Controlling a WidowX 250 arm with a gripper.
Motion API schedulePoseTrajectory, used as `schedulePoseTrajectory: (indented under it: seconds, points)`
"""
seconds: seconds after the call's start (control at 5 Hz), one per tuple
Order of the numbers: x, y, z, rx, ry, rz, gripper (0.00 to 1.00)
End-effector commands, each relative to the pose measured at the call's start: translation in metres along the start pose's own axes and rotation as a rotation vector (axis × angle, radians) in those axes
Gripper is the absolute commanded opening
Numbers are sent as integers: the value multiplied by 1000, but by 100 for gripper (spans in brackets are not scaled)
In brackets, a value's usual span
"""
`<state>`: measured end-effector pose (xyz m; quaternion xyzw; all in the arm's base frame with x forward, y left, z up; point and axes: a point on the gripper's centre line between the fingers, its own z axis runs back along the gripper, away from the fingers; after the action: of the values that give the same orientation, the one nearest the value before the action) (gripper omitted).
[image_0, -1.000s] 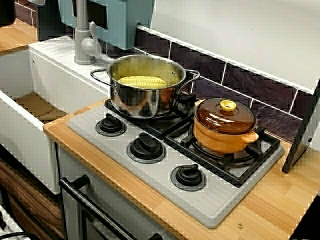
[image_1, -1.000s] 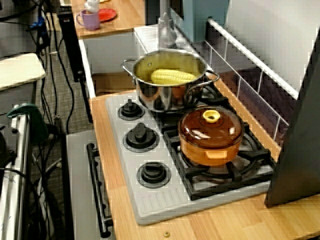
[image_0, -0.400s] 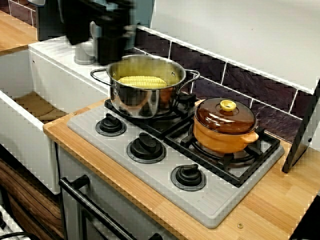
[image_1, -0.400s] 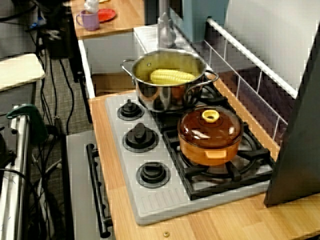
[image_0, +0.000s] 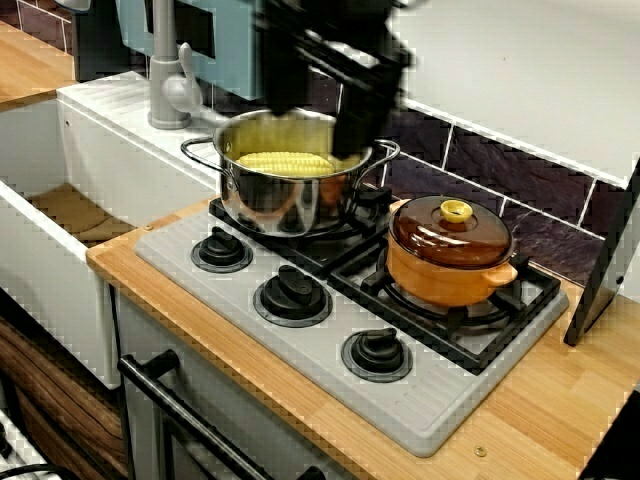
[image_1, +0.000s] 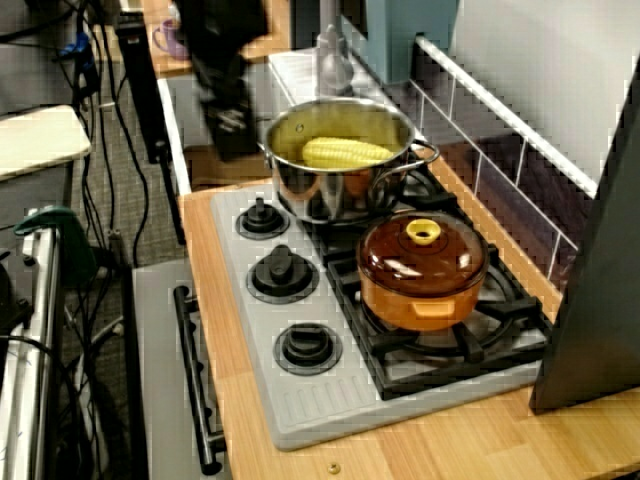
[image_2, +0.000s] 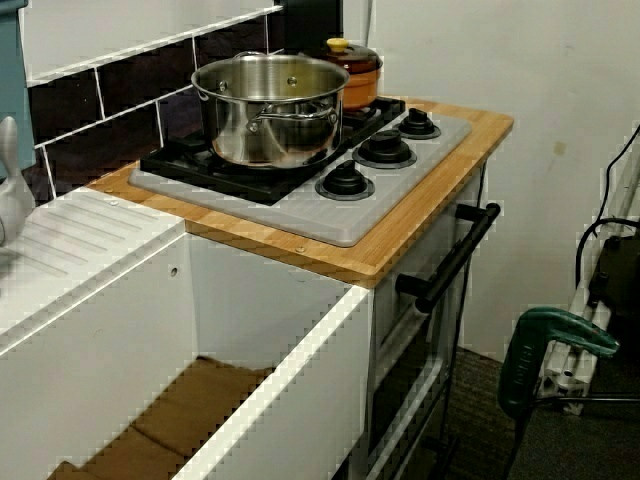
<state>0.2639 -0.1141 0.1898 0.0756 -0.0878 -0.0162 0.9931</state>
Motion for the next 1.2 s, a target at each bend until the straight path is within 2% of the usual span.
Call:
schedulePoseTrajectory:
  seconds: [0.0, 0.4, 0.6, 0.8, 1.0]
  points:
    - [54, -23, 6, 3, -162, -19, 100]
    - [95, -33, -7, -35, -148, -48, 100]
    - [105, -26, -16, -111, -120, -57, 100]
    - [109, -26, -27, -161, -90, -35, 100]
    - [110, -28, -33, -153, -82, -39, 100]
